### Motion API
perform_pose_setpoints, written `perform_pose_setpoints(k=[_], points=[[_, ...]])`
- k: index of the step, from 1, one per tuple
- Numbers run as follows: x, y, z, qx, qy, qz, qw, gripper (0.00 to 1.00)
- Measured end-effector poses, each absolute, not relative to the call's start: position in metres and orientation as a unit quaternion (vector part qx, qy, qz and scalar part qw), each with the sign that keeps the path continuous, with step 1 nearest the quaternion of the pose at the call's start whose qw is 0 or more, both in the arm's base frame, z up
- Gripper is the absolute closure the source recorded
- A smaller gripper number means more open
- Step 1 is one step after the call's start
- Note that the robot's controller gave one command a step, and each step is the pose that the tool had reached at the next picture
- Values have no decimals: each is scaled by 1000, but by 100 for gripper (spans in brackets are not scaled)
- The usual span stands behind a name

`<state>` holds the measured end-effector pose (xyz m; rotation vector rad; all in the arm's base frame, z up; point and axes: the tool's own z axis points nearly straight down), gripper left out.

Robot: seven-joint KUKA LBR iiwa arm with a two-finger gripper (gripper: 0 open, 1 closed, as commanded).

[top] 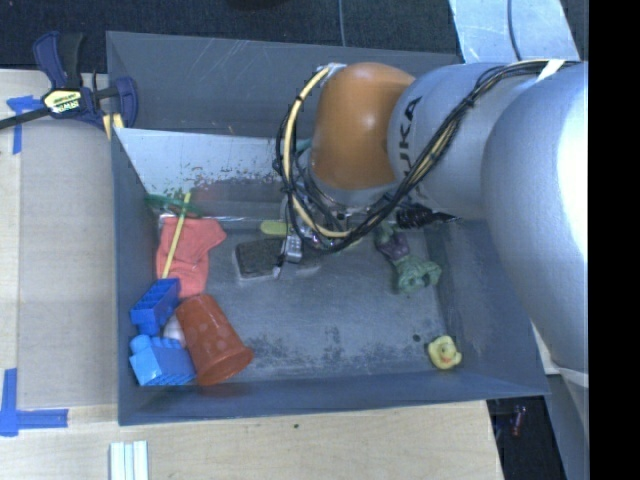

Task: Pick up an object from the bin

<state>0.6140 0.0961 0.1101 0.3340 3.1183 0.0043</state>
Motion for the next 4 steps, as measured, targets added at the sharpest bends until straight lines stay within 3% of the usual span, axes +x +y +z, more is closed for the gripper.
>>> perform_pose_setpoints(k=[1, 2, 3, 4], points=[[609, 97, 69, 173, 985, 3, 6, 0], [596, 112, 71, 195, 981, 3, 6, 100], [595, 112, 71, 195, 981, 3, 6, 100], [594, 111, 93, 196, 981, 2, 4, 100]])
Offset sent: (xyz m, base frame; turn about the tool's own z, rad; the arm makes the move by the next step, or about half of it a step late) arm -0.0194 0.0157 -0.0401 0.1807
